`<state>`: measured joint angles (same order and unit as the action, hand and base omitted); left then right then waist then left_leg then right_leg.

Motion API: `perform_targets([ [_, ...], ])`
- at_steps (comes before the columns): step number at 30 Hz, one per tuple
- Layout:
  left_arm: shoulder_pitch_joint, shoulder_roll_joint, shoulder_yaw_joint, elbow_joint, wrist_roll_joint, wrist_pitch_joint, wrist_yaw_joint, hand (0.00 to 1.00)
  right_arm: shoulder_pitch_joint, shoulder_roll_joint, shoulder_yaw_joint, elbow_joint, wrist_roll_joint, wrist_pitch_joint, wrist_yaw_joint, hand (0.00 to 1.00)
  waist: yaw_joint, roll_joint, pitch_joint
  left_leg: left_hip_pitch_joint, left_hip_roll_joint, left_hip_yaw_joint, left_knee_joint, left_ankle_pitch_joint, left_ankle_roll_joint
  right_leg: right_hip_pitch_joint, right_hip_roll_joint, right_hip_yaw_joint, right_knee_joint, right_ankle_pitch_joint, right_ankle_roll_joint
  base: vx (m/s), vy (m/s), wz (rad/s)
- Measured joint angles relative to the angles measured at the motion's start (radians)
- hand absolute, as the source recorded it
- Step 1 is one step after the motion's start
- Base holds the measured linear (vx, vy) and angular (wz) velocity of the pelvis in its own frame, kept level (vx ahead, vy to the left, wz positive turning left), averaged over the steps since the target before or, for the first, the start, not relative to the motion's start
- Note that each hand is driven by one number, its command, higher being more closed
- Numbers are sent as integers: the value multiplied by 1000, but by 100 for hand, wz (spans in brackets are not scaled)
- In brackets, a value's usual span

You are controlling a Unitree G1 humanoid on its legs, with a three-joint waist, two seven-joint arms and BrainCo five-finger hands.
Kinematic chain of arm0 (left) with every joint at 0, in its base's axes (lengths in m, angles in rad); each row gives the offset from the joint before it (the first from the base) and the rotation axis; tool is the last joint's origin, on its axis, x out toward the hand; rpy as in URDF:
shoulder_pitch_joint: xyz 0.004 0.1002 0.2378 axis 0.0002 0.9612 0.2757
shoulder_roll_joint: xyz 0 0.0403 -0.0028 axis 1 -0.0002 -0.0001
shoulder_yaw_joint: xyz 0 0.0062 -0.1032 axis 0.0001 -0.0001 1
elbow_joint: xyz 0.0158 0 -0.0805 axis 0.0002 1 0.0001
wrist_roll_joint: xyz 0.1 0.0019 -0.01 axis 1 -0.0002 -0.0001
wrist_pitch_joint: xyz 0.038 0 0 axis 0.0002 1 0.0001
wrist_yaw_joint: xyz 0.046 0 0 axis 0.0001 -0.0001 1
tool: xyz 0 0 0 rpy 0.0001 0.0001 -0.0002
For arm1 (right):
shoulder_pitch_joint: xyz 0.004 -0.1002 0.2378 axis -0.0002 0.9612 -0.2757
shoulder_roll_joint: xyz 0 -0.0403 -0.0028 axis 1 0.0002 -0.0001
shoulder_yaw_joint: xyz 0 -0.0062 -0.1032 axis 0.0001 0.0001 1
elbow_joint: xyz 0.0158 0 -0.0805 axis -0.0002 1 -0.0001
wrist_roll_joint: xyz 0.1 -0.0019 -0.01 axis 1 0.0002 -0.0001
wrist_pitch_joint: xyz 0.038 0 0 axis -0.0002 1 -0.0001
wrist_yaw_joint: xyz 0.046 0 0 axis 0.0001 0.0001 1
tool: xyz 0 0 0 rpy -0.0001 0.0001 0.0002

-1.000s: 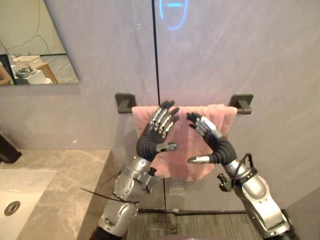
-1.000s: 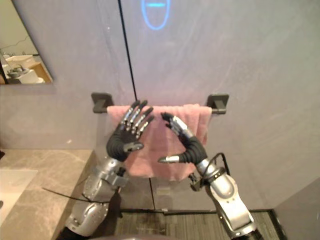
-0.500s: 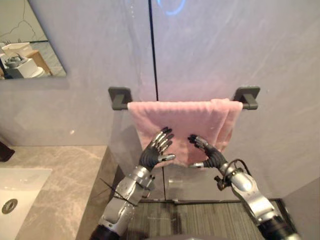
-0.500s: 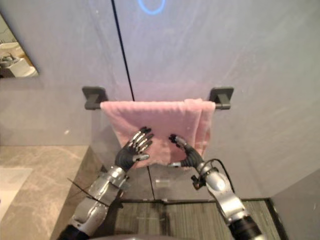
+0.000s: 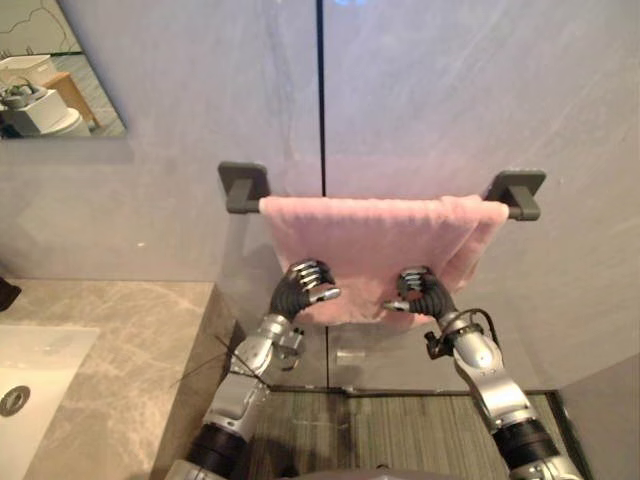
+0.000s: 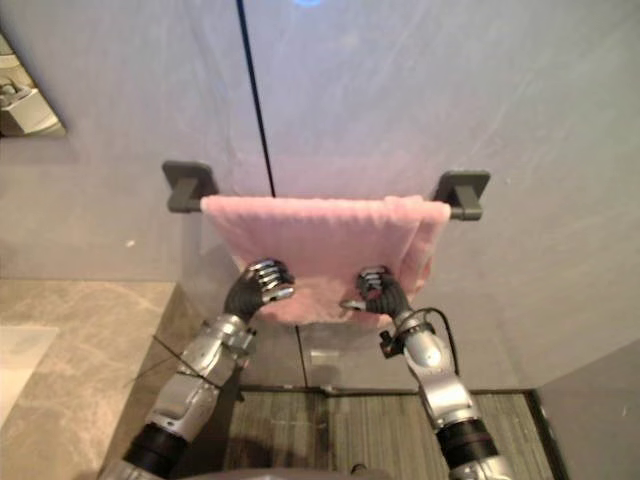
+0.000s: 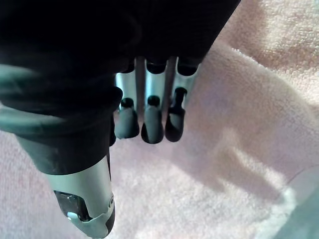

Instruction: Organize washtable

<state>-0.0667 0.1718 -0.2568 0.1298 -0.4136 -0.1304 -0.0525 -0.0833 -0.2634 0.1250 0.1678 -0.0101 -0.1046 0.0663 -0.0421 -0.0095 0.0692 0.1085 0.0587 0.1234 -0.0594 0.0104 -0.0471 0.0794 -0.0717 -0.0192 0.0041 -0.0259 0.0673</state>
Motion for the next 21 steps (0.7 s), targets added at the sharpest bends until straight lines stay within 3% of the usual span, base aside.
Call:
perform_targets([
  [5, 11, -12, 88, 23, 36, 0, 15, 0, 25, 49, -121, 0, 1, 0, -8, 0, 1, -3, 1, 3, -5, -2, -11, 3, 4, 3, -6, 0, -9, 8, 6, -9, 0, 1],
  [10, 50, -12, 159, 37, 53, 1, 33, 0, 49, 64, -267, 0, 5, 0, -61, 0, -2, -6, 4, 6, -8, 4, -12, 3, 4, 5, -13, 3, -17, 14, 12, -2, 1, -2],
  [21, 94, -29, 193, 55, 62, 4, 33, 0, 86, 110, -390, 1, 77, 0, -93, 0, -6, -18, 8, 15, -8, 13, -13, 3, 4, 22, -13, 11, -28, 21, 11, -6, -5, -2],
])
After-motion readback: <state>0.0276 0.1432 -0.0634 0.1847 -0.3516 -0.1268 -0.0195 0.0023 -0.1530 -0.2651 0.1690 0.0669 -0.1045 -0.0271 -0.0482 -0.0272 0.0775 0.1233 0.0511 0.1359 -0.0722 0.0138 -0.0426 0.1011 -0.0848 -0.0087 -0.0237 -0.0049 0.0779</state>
